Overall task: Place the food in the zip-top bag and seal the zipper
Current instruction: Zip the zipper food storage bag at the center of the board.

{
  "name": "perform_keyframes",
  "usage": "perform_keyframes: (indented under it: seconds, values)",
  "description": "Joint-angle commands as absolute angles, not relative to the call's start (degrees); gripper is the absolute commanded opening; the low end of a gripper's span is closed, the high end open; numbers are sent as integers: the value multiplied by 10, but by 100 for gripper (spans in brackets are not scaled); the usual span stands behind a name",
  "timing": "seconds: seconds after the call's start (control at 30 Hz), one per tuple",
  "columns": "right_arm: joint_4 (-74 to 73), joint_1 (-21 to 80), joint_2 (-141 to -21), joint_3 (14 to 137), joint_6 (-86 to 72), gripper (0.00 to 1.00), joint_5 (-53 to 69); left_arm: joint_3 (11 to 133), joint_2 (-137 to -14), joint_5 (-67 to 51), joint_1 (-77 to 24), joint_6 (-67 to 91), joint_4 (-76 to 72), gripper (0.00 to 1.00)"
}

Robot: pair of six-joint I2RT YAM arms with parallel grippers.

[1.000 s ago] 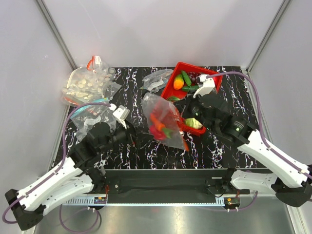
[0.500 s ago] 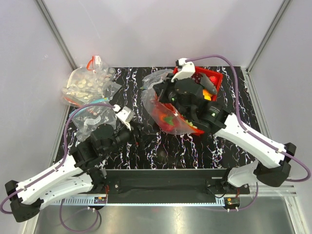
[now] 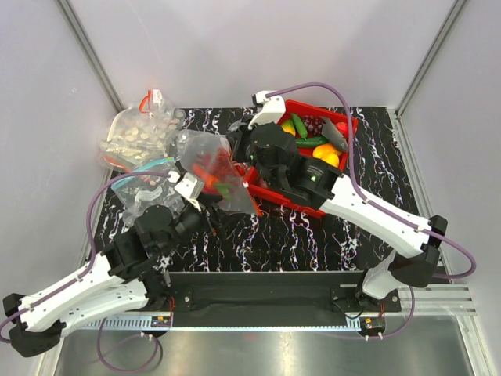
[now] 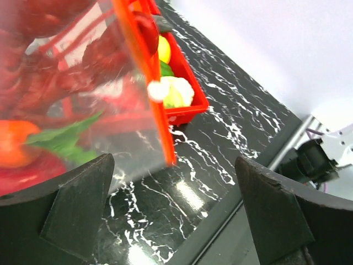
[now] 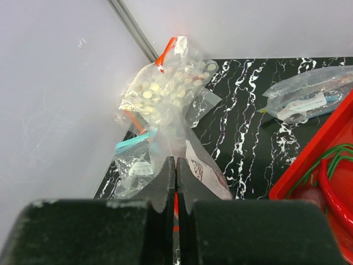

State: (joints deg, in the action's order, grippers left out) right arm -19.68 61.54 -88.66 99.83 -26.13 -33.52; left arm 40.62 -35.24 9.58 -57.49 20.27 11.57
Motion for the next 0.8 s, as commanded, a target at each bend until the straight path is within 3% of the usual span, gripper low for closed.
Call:
perform_keyframes:
  seconds: [0.0, 0.3, 0.6, 0.77]
  values:
    - [-136, 625, -896, 1044, -250, 0, -358, 432, -365, 156, -577, 192, 124, 97]
    - [-134, 649, -920, 1075, -236, 0, -393, 447, -428, 184, -577, 203, 101, 99]
    - [-134, 657, -928, 1085, -229, 0, -416, 457, -412, 125, -580, 216, 83, 99]
    - [-135, 660, -937, 1095, -230, 0, -420, 451, -400, 156, -583, 222, 93, 99]
